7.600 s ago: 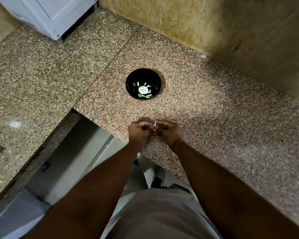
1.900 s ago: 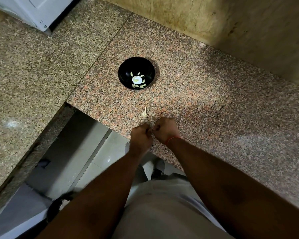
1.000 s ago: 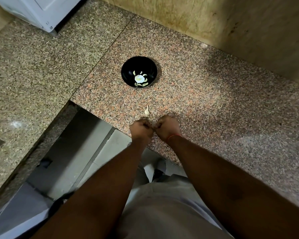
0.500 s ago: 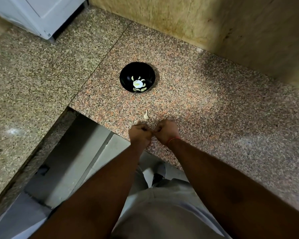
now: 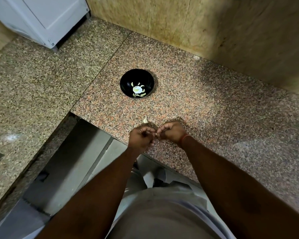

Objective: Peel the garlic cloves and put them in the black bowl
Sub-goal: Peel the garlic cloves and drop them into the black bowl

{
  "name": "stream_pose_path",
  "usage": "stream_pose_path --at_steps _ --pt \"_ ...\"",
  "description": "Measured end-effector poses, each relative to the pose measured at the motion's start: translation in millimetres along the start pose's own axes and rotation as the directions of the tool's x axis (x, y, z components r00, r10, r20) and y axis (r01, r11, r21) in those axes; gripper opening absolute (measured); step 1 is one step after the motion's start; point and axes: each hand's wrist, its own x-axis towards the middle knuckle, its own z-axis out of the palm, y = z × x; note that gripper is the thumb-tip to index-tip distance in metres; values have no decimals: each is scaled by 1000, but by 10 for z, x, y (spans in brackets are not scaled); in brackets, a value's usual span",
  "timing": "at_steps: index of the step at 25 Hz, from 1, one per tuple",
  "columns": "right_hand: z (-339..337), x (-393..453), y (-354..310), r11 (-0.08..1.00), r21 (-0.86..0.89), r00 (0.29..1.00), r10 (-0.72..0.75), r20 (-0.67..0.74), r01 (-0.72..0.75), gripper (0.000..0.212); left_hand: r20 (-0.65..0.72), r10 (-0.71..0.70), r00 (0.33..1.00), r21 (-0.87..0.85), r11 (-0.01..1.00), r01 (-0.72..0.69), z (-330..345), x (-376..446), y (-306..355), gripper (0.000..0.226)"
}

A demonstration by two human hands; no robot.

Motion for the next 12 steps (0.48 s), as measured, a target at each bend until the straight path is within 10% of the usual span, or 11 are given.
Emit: stream_pose_path --at_steps 12 --pt "128 21 63 958 279 997 71 -13 -64 19 30 -40 999 113 993 36 52 44 132 14"
